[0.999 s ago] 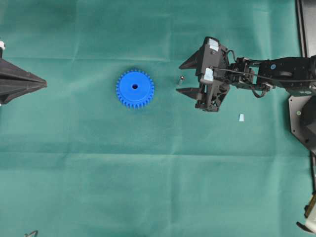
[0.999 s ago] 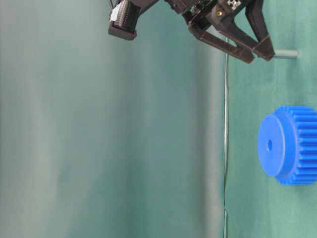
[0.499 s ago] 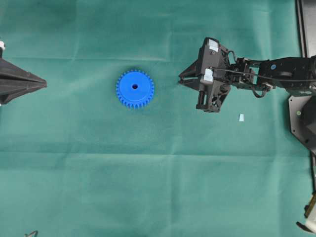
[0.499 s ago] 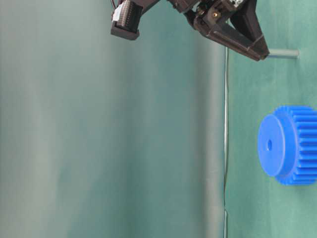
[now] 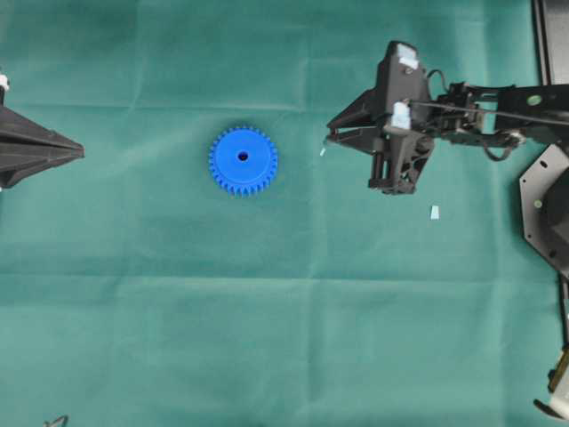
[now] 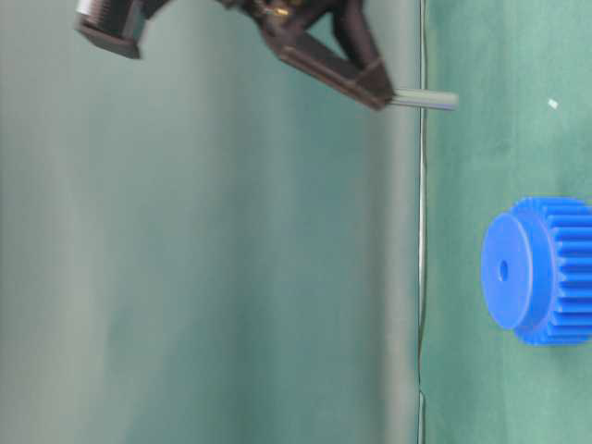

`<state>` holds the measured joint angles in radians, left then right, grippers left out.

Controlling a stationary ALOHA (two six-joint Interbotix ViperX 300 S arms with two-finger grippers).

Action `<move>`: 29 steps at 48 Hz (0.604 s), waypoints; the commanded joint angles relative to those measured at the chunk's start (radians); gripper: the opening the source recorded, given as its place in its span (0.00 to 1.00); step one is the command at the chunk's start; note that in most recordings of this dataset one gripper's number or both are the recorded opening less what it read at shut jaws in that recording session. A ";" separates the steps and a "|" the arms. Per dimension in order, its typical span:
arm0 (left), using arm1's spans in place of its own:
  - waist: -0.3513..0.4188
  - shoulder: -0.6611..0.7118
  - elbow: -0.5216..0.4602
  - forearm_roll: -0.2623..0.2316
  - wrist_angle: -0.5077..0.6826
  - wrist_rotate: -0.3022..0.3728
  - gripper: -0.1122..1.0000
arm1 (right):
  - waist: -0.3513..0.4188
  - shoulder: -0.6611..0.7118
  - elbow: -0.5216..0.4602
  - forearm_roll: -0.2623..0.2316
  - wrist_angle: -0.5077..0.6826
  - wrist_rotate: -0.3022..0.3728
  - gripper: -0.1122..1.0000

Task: Insert the shaft into the center hole of the gear.
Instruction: 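Lower the right gripper over the shaft and close on it, then carry the held shaft left over the blue gear's center hole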

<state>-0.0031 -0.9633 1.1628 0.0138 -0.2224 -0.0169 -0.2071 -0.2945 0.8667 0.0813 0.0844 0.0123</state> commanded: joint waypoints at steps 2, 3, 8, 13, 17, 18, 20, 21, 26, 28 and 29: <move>0.000 0.005 -0.029 0.003 0.002 0.002 0.10 | -0.003 -0.044 -0.026 -0.002 0.026 0.002 0.25; 0.000 0.005 -0.031 0.003 0.002 0.002 0.10 | -0.002 -0.048 -0.026 -0.002 0.026 0.002 0.25; 0.000 0.005 -0.029 0.002 0.003 0.002 0.10 | -0.002 -0.044 -0.028 -0.002 0.026 0.002 0.25; -0.002 0.005 -0.031 0.003 0.003 0.000 0.10 | -0.002 -0.032 -0.040 -0.002 0.025 0.003 0.25; 0.000 0.005 -0.031 0.002 0.005 0.000 0.10 | -0.002 -0.014 -0.061 -0.002 0.023 0.005 0.25; 0.000 0.005 -0.031 0.003 0.006 0.000 0.10 | 0.002 -0.008 -0.067 -0.002 0.023 0.005 0.25; 0.000 0.005 -0.031 0.003 0.008 -0.003 0.10 | 0.005 0.006 -0.081 0.000 0.020 0.005 0.25; 0.000 0.005 -0.031 0.003 0.008 -0.005 0.10 | 0.006 0.015 -0.089 -0.002 0.017 0.005 0.25; 0.000 0.006 -0.029 0.003 0.008 -0.008 0.10 | 0.017 0.066 -0.140 -0.002 0.009 0.005 0.25; 0.000 0.006 -0.031 0.002 0.009 -0.008 0.10 | 0.023 0.089 -0.164 -0.002 0.012 0.005 0.25; 0.000 0.006 -0.031 0.003 0.009 -0.008 0.10 | 0.026 0.101 -0.178 -0.002 0.014 0.005 0.25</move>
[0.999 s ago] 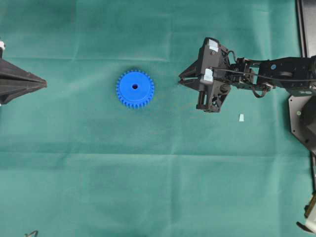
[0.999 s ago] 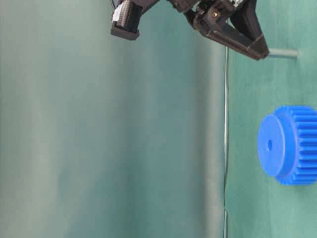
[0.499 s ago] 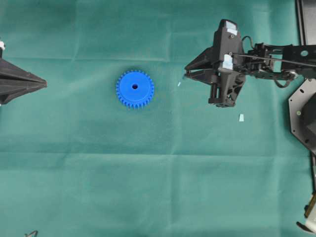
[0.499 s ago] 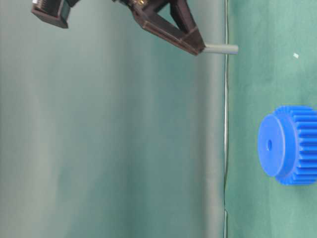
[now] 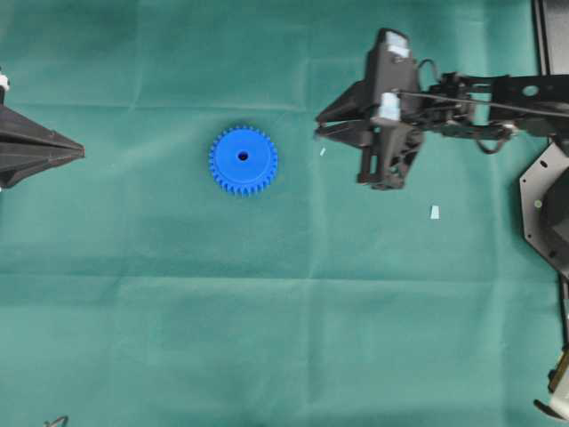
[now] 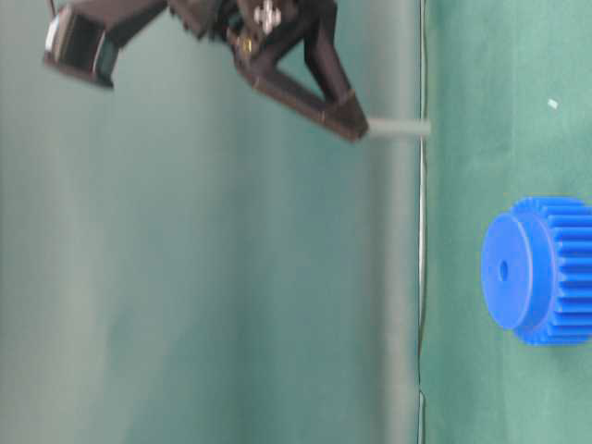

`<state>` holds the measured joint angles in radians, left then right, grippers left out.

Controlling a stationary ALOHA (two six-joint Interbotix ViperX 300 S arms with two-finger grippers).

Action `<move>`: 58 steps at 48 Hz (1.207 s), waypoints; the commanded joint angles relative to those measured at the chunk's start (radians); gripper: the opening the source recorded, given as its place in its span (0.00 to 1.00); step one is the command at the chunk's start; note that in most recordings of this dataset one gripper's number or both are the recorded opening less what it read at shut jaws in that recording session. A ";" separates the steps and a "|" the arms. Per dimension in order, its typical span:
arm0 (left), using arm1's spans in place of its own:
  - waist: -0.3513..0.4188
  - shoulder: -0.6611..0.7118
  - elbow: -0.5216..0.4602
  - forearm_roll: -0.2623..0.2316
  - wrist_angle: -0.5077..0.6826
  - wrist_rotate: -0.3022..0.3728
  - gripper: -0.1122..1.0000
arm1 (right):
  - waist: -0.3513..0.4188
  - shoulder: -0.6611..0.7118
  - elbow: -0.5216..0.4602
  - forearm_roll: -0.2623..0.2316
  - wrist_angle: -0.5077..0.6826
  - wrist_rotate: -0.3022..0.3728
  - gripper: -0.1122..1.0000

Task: Insert the shaft into the center hole of the gear.
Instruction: 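Carry the held shaft left over the blue gear's center hole, then align the shaft tip above the gear hole with the right gripper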

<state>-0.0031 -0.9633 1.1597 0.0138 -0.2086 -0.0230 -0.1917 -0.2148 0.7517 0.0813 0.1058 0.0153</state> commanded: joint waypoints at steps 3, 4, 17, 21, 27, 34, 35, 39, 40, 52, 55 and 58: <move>0.000 0.005 -0.028 0.002 -0.005 -0.002 0.10 | 0.020 0.063 -0.110 -0.002 -0.005 0.000 0.25; 0.000 0.006 -0.028 0.003 -0.005 -0.002 0.10 | 0.021 0.077 -0.124 -0.002 -0.005 0.000 0.25; 0.000 0.006 -0.029 0.003 -0.003 -0.002 0.10 | 0.040 0.187 -0.272 -0.002 0.025 -0.006 0.25; 0.000 0.005 -0.031 0.003 -0.003 -0.002 0.10 | 0.040 0.199 -0.282 -0.002 0.025 -0.006 0.25; 0.000 0.005 -0.029 0.002 -0.003 -0.002 0.10 | 0.041 0.216 -0.281 -0.002 0.021 -0.003 0.25; 0.000 0.006 -0.029 0.003 0.000 0.000 0.10 | 0.043 0.252 -0.279 0.000 0.005 0.002 0.25; 0.000 0.006 -0.029 0.003 0.000 -0.002 0.10 | 0.043 0.256 -0.279 0.000 0.000 0.002 0.25; 0.000 0.006 -0.029 0.003 0.000 -0.002 0.10 | 0.043 0.285 -0.279 0.002 -0.015 0.003 0.25; 0.000 0.006 -0.029 0.003 0.000 -0.002 0.10 | 0.043 0.293 -0.278 0.003 -0.017 0.003 0.25; 0.000 0.005 -0.029 0.003 0.002 -0.002 0.10 | 0.043 0.331 -0.273 0.008 -0.041 0.005 0.25; -0.002 0.006 -0.029 0.002 0.002 -0.002 0.10 | 0.044 0.330 -0.272 0.006 -0.046 0.005 0.25; 0.000 0.006 -0.031 0.003 0.003 -0.002 0.10 | 0.044 0.330 -0.272 0.008 -0.046 0.003 0.25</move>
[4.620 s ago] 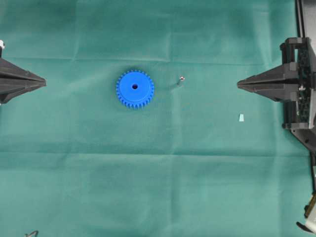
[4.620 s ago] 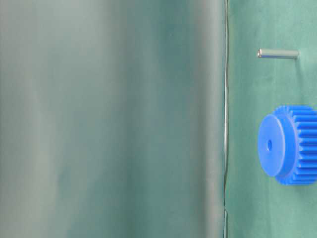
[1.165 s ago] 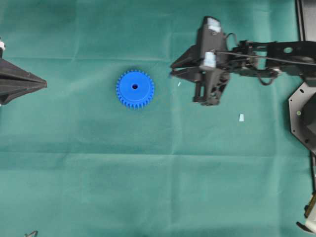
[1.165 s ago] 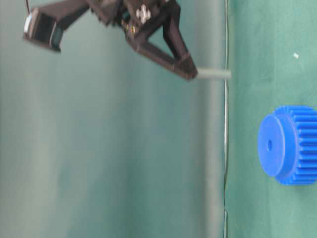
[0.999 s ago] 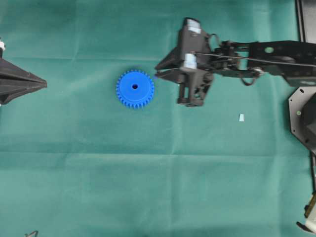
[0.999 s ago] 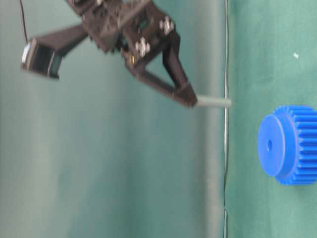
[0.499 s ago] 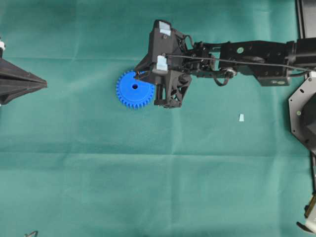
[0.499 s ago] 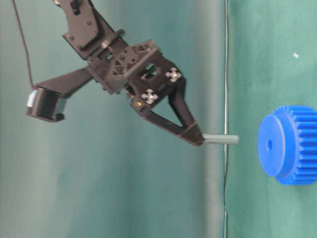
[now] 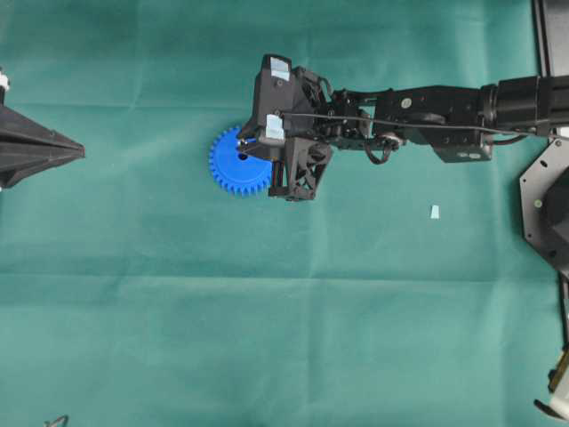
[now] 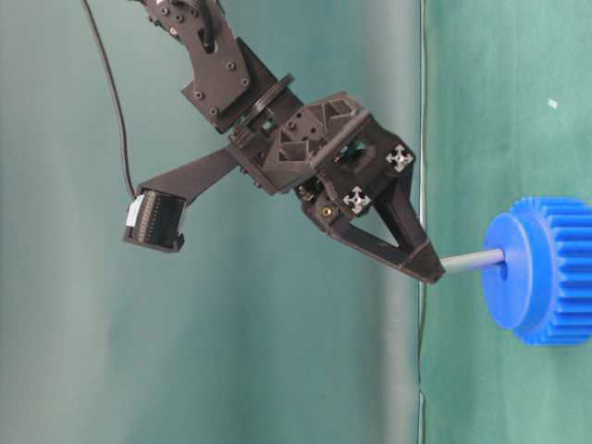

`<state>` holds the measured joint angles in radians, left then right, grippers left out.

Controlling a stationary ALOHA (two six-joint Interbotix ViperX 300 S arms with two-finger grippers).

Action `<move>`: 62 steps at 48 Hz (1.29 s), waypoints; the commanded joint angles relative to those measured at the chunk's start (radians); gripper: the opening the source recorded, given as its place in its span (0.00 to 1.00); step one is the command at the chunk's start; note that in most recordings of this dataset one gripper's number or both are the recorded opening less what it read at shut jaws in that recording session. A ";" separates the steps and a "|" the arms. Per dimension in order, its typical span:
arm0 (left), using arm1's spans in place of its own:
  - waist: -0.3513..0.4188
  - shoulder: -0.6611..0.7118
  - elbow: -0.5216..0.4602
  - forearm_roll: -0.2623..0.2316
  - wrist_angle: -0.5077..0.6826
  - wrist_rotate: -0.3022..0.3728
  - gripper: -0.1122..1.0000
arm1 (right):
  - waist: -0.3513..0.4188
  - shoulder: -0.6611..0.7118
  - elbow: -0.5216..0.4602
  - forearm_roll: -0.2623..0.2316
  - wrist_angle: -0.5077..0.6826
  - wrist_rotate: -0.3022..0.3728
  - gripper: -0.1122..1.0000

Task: Insert the shaft into the center hole of the gear.
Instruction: 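Align the shaft tip above the gear hole with the right gripper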

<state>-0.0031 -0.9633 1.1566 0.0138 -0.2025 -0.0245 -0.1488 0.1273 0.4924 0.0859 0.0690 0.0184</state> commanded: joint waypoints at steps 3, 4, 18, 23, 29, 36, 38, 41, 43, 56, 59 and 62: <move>0.000 0.005 -0.026 0.002 -0.003 0.002 0.10 | 0.002 -0.017 -0.012 0.003 -0.008 0.000 0.25; 0.000 0.005 -0.028 0.003 -0.003 0.000 0.10 | 0.002 -0.018 -0.012 0.002 -0.006 0.000 0.25; 0.000 0.005 -0.028 0.003 -0.003 0.000 0.10 | 0.000 -0.084 -0.015 -0.003 -0.009 -0.002 0.25; 0.000 0.005 -0.028 0.002 -0.003 0.000 0.10 | 0.000 -0.084 -0.018 -0.003 -0.025 -0.002 0.25; 0.000 0.005 -0.028 0.002 -0.003 0.000 0.10 | 0.003 -0.080 -0.018 -0.003 -0.057 -0.002 0.25; 0.000 0.005 -0.026 0.002 -0.003 0.000 0.10 | 0.005 -0.051 -0.018 0.000 -0.083 0.000 0.25; 0.000 0.005 -0.028 0.003 -0.003 0.000 0.10 | 0.005 -0.037 -0.020 0.002 -0.091 0.002 0.25; 0.000 0.005 -0.028 0.003 -0.003 0.000 0.10 | 0.005 -0.014 -0.020 0.005 -0.104 0.002 0.25; 0.000 0.005 -0.028 0.003 -0.003 0.000 0.10 | 0.006 -0.003 -0.020 0.005 -0.107 0.002 0.25; 0.000 0.005 -0.028 0.003 -0.003 0.000 0.10 | 0.006 0.017 -0.014 0.006 -0.110 0.017 0.25; 0.000 0.005 -0.029 0.003 -0.003 0.000 0.10 | 0.006 0.017 -0.015 0.006 -0.110 0.017 0.25; 0.000 0.006 -0.028 0.003 -0.003 0.000 0.10 | 0.006 0.015 -0.017 0.008 -0.110 0.017 0.25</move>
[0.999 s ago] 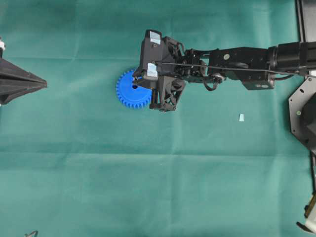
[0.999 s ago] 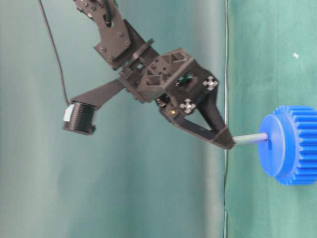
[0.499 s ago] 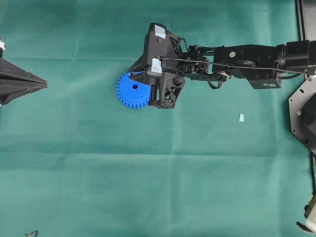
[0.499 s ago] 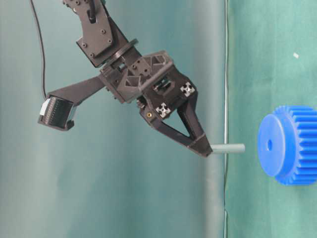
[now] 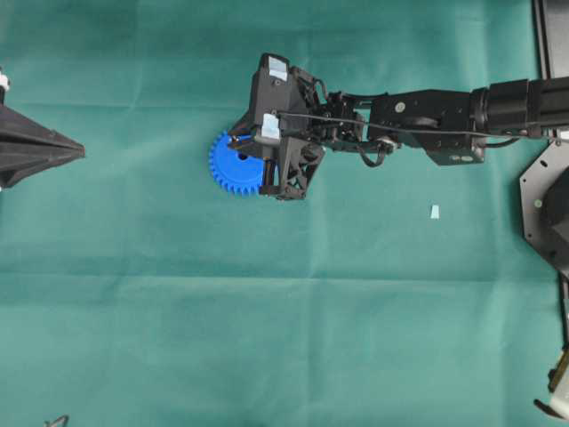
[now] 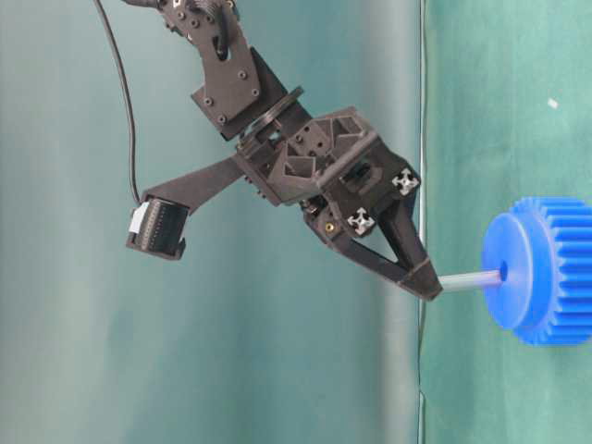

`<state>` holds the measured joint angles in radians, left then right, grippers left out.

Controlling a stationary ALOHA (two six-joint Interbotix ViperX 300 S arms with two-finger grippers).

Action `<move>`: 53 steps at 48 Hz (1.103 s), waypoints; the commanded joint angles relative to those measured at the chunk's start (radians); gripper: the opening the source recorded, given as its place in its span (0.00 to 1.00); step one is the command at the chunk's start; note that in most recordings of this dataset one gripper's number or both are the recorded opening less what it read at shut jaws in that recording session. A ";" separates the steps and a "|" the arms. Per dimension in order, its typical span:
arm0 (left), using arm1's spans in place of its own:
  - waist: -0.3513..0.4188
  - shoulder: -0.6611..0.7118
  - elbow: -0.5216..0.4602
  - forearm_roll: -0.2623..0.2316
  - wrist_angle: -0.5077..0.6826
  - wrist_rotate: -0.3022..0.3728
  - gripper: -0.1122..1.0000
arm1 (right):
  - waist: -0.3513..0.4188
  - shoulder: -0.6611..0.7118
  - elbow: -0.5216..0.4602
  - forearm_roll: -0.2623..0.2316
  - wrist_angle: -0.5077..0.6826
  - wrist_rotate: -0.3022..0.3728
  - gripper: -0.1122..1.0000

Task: Insert the shaft into the center hole of the gear.
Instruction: 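Align the shaft tip above the gear hole with the right gripper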

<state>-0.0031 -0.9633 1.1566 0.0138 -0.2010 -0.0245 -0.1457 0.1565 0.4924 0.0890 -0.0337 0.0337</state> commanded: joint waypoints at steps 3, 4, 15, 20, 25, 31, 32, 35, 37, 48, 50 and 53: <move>0.000 0.005 -0.029 0.003 -0.005 0.000 0.10 | 0.003 -0.017 -0.021 0.003 -0.005 0.002 0.25; 0.000 0.005 -0.029 0.003 -0.005 0.000 0.10 | 0.003 -0.020 -0.020 0.003 -0.003 0.002 0.25; 0.000 0.005 -0.031 0.002 -0.005 0.000 0.10 | 0.003 -0.087 -0.017 0.002 0.003 0.002 0.25; 0.000 0.006 -0.031 0.003 -0.005 0.000 0.10 | 0.003 -0.089 -0.012 0.002 0.006 0.003 0.25; 0.002 0.005 -0.031 0.002 -0.005 0.000 0.10 | 0.006 -0.081 -0.009 0.003 0.009 0.003 0.25; 0.000 0.005 -0.031 0.003 -0.005 0.000 0.10 | 0.008 -0.064 -0.003 0.003 0.008 0.014 0.25; 0.000 0.006 -0.031 0.003 -0.005 0.000 0.10 | 0.009 -0.063 -0.003 0.003 0.008 0.017 0.25; 0.002 0.006 -0.029 0.003 -0.005 0.000 0.10 | 0.011 -0.052 -0.003 0.003 0.008 0.025 0.25; 0.000 0.005 -0.031 0.002 -0.005 0.000 0.10 | 0.011 -0.048 -0.002 0.003 0.006 0.028 0.25; 0.000 0.005 -0.031 0.002 -0.005 0.000 0.10 | 0.014 -0.015 0.006 0.003 0.003 0.038 0.25; 0.000 0.005 -0.031 0.003 -0.005 0.000 0.10 | 0.014 -0.014 0.008 0.003 0.003 0.038 0.25; 0.000 0.006 -0.031 0.003 -0.005 0.000 0.10 | 0.014 -0.014 0.008 0.005 0.002 0.038 0.25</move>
<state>-0.0031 -0.9633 1.1536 0.0138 -0.2010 -0.0245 -0.1350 0.1595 0.5093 0.0905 -0.0230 0.0706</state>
